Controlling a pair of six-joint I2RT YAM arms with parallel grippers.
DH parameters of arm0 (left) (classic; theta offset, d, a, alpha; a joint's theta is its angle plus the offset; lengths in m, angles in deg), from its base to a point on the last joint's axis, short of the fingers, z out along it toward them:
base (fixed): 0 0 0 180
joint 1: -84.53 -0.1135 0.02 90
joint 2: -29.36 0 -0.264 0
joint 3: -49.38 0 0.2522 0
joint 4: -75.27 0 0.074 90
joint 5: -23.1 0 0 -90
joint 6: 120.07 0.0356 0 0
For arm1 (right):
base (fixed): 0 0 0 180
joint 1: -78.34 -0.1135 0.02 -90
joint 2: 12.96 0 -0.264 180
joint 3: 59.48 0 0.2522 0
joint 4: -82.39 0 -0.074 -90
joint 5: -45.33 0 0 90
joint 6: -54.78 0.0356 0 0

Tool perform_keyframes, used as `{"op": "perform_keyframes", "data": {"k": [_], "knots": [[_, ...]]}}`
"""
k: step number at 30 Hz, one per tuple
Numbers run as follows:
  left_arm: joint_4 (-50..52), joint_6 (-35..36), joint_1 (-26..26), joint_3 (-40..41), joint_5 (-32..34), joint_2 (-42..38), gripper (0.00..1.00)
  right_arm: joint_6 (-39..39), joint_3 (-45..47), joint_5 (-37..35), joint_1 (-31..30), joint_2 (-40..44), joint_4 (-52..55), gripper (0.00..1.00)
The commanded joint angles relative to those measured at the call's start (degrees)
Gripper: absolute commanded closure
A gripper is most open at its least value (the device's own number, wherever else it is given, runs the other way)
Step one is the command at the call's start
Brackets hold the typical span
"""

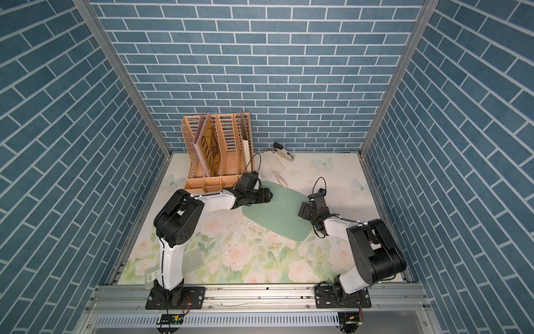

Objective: Align the knife with the edge of the cutting board
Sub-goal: Adjust the distractor at the corner of the board.

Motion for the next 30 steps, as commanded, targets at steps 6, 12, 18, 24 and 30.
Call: {"op": "perform_keyframes", "data": {"k": [6, 12, 18, 24, 30], "knots": [[1.1, -4.4, -7.7, 12.5, -8.3, -2.5, 0.19, 5.4, -3.8, 16.9, -2.9, -7.9, 4.8, 0.14], [-0.8, -4.6, -12.5, 18.9, -8.3, -6.8, 0.19, 5.3, -7.7, 17.9, -5.5, -12.2, 4.9, 0.14], [-2.1, -2.9, -13.3, 24.7, -9.0, -9.5, 0.19, 6.1, -9.4, 17.9, -8.0, -14.5, 4.2, 0.14], [-6.1, -4.2, -9.4, 32.9, -9.6, -13.8, 0.19, 5.1, -7.9, 16.0, -8.0, -13.3, 4.4, 0.14], [-8.0, -6.8, -4.3, 38.2, -7.9, -20.3, 0.19, 3.4, -6.7, 17.6, -8.0, -12.4, 4.7, 0.14]]}}
